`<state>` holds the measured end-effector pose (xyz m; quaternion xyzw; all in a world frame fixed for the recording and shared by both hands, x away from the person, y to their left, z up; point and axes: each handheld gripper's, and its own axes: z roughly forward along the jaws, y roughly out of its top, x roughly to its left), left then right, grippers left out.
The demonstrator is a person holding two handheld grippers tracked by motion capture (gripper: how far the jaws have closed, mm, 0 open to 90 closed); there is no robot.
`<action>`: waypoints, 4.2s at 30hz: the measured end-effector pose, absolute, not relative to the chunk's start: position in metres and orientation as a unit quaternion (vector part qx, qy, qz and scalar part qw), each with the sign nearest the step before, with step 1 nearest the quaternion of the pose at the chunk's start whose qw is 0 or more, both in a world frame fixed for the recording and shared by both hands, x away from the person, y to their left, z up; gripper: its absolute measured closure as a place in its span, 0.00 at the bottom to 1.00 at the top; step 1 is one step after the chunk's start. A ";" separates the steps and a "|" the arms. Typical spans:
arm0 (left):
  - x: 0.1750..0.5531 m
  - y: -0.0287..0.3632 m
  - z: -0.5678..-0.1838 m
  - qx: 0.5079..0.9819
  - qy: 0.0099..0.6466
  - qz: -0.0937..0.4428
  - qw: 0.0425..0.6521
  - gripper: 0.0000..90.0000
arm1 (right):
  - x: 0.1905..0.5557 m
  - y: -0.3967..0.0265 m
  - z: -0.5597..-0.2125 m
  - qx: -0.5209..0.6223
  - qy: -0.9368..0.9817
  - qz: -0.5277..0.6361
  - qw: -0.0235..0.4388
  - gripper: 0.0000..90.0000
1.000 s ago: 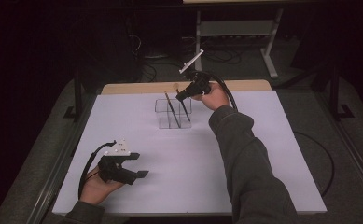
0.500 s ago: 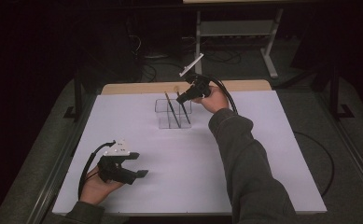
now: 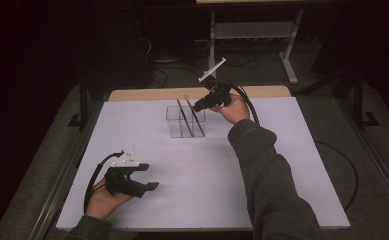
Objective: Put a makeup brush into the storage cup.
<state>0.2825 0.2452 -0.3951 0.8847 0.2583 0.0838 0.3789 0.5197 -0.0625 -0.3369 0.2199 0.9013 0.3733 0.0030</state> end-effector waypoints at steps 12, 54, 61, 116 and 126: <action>0.281 0.249 -0.394 0.883 0.264 0.083 0.379 0.28 | 0.502 -0.088 -0.339 0.230 0.890 0.393 0.006 0.71; 0.282 0.255 -0.392 0.875 0.274 0.090 0.388 0.27 | 0.460 -0.126 -0.345 0.251 0.873 0.418 0.019 0.51; 0.282 0.255 -0.392 0.872 0.280 0.090 0.392 0.27 | 0.452 -0.134 -0.345 0.252 0.869 0.426 0.029 0.48; 0.283 0.260 -0.387 0.861 0.295 0.106 0.401 0.22 | 0.393 -0.187 -0.373 0.301 0.837 0.452 0.062 0.26; 0.283 0.258 -0.387 0.862 0.294 0.108 0.399 0.22 | 0.382 -0.199 -0.383 0.315 0.831 0.452 0.074 0.22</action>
